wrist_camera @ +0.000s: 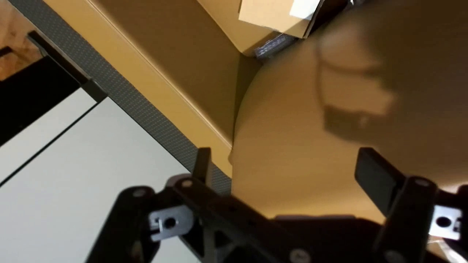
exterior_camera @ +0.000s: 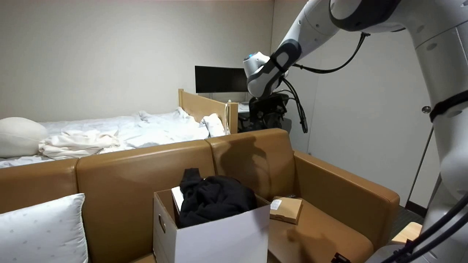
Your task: Pick the cloth on the couch and put it in the box
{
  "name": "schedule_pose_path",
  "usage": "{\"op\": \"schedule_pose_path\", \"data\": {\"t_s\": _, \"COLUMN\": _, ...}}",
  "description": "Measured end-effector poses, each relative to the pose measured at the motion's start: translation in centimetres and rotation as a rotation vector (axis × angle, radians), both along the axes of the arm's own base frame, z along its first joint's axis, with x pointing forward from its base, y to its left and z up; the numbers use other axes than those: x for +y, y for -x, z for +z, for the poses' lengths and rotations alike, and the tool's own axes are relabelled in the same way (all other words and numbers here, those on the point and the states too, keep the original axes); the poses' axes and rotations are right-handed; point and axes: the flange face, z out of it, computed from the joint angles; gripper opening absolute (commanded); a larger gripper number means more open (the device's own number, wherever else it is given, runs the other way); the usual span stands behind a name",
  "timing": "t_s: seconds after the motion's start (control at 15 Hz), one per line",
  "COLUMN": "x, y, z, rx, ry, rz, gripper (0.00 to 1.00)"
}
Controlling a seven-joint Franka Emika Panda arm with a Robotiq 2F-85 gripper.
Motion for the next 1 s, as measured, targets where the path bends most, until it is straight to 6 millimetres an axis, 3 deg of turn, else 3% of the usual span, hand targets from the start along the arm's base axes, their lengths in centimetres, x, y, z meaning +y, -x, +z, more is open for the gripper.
{"op": "schedule_pose_path", "data": {"t_s": 0.33, "x": 4.7, "y": 1.8, "z": -5.9, "rx": 0.055, "ry": -0.071, "rz": 0.229, "gripper": 1.0}}
{"op": "schedule_pose_path", "data": {"t_s": 0.47, "x": 6.2, "y": 2.4, "z": -7.2, "rx": 0.087, "ry": -0.106, "rz": 0.319, "gripper": 1.0}}
{"op": "schedule_pose_path", "data": {"t_s": 1.0, "x": 9.6, "y": 2.1, "z": -6.9, "rx": 0.211, "ry": -0.348, "rz": 0.644, "gripper": 1.0}}
